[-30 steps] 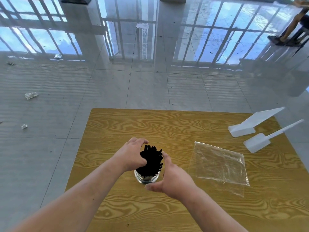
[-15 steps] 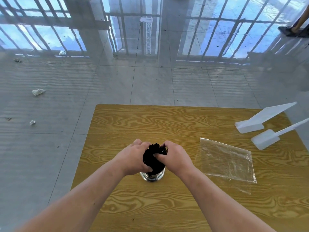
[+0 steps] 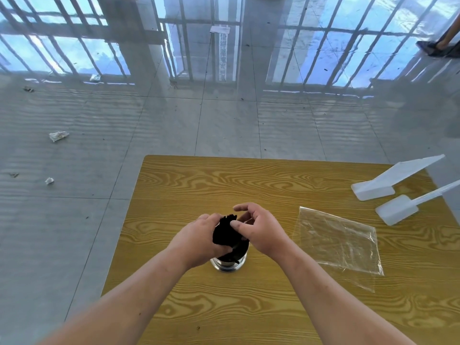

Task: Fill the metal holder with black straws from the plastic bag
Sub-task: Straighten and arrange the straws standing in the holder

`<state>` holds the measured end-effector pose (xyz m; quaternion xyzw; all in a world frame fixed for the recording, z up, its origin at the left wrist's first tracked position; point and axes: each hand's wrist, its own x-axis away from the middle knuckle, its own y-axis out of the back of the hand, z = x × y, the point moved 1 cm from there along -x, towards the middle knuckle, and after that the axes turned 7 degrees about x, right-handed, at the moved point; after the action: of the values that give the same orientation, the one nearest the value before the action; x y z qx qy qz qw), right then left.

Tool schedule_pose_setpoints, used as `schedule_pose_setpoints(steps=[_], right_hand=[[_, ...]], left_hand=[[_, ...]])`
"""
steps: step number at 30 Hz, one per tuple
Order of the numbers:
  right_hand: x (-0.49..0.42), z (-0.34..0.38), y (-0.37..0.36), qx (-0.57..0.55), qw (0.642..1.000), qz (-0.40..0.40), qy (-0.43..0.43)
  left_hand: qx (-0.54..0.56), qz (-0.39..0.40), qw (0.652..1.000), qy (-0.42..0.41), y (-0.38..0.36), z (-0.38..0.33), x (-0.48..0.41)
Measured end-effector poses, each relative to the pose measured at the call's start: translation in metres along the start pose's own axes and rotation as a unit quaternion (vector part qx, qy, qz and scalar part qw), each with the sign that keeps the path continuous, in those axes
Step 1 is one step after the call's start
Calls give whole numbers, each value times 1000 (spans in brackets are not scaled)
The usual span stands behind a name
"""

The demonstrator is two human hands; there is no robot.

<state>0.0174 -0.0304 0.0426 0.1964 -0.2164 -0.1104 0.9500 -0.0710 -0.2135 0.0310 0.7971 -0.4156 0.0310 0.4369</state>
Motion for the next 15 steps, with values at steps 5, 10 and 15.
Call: schedule_pose_setpoints(steps=[5, 10, 15], right_hand=[[8, -15, 2, -14, 997, -79, -3], [15, -24, -1, 34, 998, -52, -12], [12, -18, -4, 47, 998, -37, -9]], left_hand=[[59, -106, 992, -16, -5, -2, -5], [77, -109, 991, -23, 2, -6, -11], [91, -102, 991, -7, 12, -10, -12]])
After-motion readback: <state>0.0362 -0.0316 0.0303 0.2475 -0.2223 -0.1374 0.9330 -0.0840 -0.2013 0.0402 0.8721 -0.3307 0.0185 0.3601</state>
